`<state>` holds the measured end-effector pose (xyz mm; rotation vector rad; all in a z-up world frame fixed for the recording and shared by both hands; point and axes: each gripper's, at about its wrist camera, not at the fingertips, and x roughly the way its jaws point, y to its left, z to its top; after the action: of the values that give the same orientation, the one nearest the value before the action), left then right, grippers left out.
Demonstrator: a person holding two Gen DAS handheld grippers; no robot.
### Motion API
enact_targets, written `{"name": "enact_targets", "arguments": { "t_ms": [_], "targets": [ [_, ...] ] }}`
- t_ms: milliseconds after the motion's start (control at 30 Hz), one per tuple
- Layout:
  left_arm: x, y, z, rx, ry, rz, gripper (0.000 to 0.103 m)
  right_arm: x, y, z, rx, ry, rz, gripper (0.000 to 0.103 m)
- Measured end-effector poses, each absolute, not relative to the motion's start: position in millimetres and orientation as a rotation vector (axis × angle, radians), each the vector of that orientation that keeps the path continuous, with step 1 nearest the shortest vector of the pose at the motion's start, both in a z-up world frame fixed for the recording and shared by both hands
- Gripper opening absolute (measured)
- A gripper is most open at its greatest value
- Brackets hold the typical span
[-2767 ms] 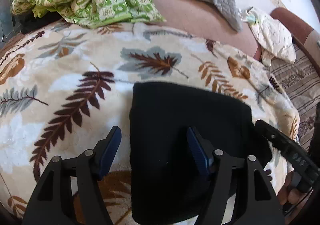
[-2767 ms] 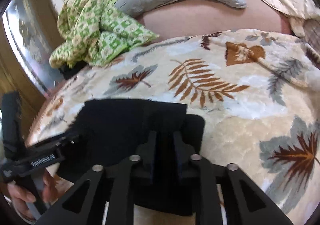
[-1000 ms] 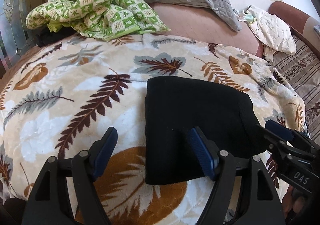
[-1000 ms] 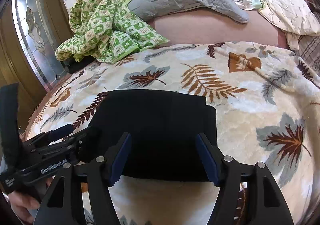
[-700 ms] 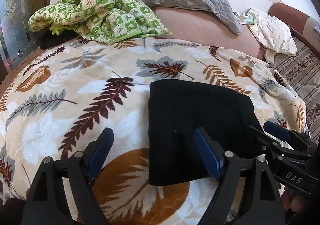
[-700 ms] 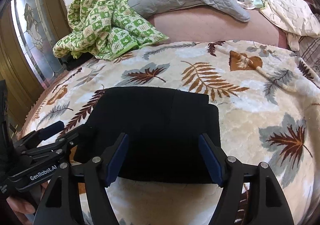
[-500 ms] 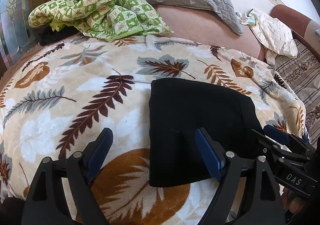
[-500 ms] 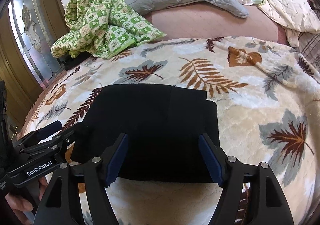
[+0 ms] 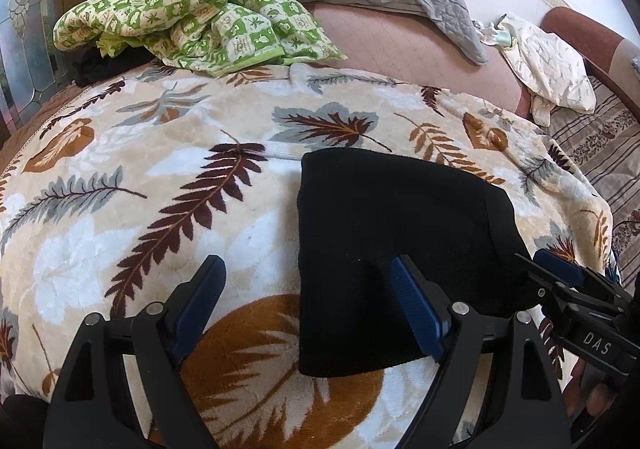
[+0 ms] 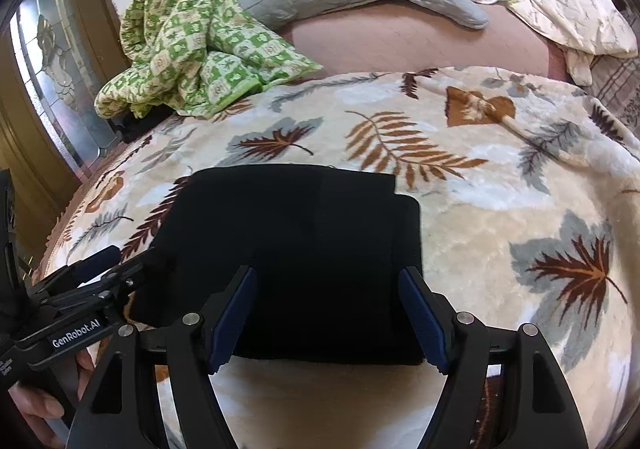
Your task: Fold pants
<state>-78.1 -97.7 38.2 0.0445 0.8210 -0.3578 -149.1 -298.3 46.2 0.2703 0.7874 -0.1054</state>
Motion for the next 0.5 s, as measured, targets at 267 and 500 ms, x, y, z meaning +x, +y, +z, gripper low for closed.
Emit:
{"name": "enact_targets", "arguments": {
  "t_ms": [267,500],
  "targets": [
    [-75.4,-95.5,36.9,0.048,0.822,-0.353,0.085,-151.8,-299.5,49.4,0.277,0.777,-0.098,0.075],
    [-82.7,-97.2,47.6,0.081,0.766,-0.341,0.085,-148.9,-292.5,54.7,0.251,0.770,-0.094,0.075]
  ]
}}
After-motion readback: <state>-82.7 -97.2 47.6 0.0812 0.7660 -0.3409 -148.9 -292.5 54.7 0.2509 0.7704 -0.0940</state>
